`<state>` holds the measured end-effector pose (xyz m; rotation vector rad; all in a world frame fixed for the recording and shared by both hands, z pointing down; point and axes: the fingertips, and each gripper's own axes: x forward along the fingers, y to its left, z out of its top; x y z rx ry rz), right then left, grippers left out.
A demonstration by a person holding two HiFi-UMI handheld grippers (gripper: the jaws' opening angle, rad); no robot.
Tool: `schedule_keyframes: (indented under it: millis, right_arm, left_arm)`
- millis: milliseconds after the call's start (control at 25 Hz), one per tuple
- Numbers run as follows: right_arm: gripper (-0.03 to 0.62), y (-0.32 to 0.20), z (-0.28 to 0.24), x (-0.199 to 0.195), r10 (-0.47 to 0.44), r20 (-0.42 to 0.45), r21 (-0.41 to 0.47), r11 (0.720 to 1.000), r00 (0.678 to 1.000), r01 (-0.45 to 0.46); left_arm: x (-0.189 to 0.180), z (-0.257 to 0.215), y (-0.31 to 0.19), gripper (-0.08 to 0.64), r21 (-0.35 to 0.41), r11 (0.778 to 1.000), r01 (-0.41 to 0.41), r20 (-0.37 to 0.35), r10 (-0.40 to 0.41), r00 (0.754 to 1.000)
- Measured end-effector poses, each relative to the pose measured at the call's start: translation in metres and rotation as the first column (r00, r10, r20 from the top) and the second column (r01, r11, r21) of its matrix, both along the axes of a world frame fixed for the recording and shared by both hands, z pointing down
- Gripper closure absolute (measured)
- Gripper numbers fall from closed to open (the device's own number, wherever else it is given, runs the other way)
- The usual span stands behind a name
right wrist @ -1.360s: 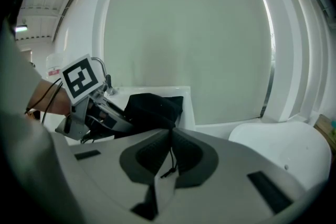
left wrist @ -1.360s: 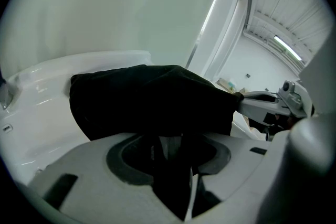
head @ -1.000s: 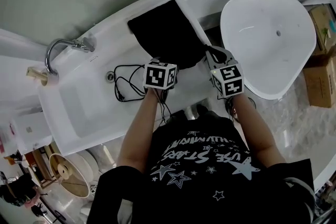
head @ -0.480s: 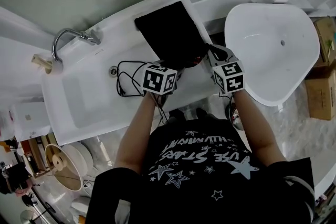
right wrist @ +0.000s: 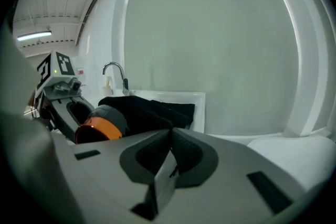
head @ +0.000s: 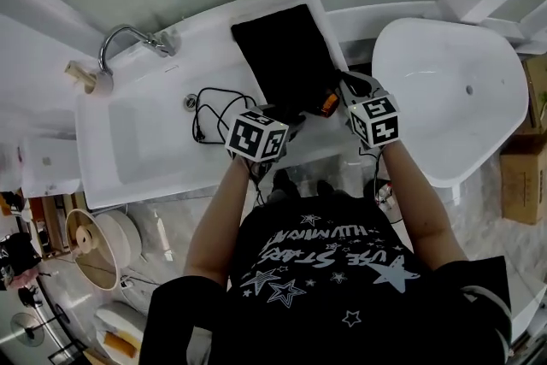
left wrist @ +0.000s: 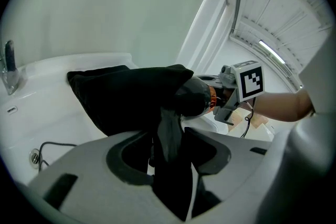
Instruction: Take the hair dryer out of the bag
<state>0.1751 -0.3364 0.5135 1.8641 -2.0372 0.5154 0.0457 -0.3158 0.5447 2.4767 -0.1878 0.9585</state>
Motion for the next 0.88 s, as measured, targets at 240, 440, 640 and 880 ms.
schedule_keyframes:
  millis: [240, 440, 640, 880]
  right_arm:
    - [0.572, -0.001, -0.003, -0.003, -0.069, 0.023, 0.010, 0.998, 0.997, 0.068]
    - [0.572, -0.001, -0.003, -0.003, -0.109, 0.034, 0.017, 0.994, 0.993, 0.108]
    - [0.572, 0.006, -0.003, 0.000, -0.138, 0.050, 0.015, 0.990, 0.989, 0.137]
    - [0.572, 0.011, -0.003, -0.004, -0.208, 0.055, 0.023, 0.978, 0.976, 0.207]
  left_arm:
    - [-0.004, -0.010, 0.028, 0.360, 0.003, 1.000, 0.001, -0.016, -0.001, 1.000]
    - [-0.006, -0.018, 0.051, 0.360, -0.006, 1.000, 0.014, -0.043, -0.014, 0.999]
    - [-0.007, -0.026, 0.069, 0.360, -0.004, 1.000, 0.028, -0.065, -0.028, 0.997]
    - [-0.008, -0.042, 0.103, 0.360, -0.024, 0.999, 0.032, -0.134, -0.035, 0.990]
